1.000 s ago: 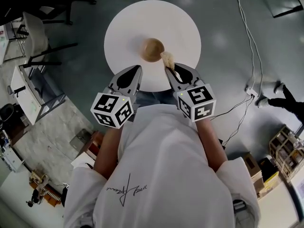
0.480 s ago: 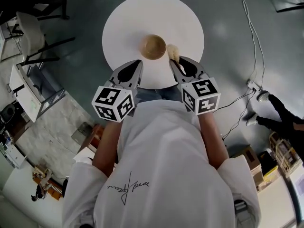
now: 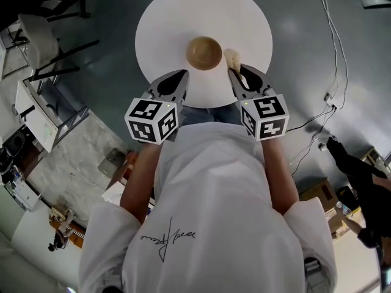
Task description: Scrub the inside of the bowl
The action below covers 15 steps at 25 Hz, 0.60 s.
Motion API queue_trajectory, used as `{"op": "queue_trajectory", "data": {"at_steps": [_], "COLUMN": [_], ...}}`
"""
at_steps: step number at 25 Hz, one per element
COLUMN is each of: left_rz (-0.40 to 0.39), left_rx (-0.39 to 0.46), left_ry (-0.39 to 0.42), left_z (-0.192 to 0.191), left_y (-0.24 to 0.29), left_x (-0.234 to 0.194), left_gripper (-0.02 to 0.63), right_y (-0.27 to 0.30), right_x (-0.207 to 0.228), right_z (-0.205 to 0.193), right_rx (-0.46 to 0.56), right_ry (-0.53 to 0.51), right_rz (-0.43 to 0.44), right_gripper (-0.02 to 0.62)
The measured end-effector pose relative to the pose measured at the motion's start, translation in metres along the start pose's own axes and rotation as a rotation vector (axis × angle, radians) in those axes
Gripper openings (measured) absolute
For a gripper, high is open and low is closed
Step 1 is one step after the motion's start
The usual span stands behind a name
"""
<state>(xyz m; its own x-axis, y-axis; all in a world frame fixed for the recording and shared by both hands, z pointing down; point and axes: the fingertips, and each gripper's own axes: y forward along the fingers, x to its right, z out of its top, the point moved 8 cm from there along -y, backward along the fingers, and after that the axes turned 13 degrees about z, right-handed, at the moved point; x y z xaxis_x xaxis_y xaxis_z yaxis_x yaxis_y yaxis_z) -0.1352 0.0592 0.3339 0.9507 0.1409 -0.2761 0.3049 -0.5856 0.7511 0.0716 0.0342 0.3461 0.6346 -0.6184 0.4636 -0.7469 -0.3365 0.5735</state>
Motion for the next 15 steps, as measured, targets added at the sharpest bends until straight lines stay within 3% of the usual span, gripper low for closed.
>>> {"op": "queue_trajectory", "data": {"at_steps": [15], "left_rz": [0.017], "left_rx": [-0.095], "left_ry": [-0.02], "left_z": [-0.005], "left_y": [0.033], "left_x": [-0.034], "left_gripper": [0.008], "right_y": [0.032], "right_x": [0.009], "right_z": [-0.012], "right_rx": [-0.062], "right_ry": [0.02], "right_rz": [-0.007], "right_gripper": [0.086]}}
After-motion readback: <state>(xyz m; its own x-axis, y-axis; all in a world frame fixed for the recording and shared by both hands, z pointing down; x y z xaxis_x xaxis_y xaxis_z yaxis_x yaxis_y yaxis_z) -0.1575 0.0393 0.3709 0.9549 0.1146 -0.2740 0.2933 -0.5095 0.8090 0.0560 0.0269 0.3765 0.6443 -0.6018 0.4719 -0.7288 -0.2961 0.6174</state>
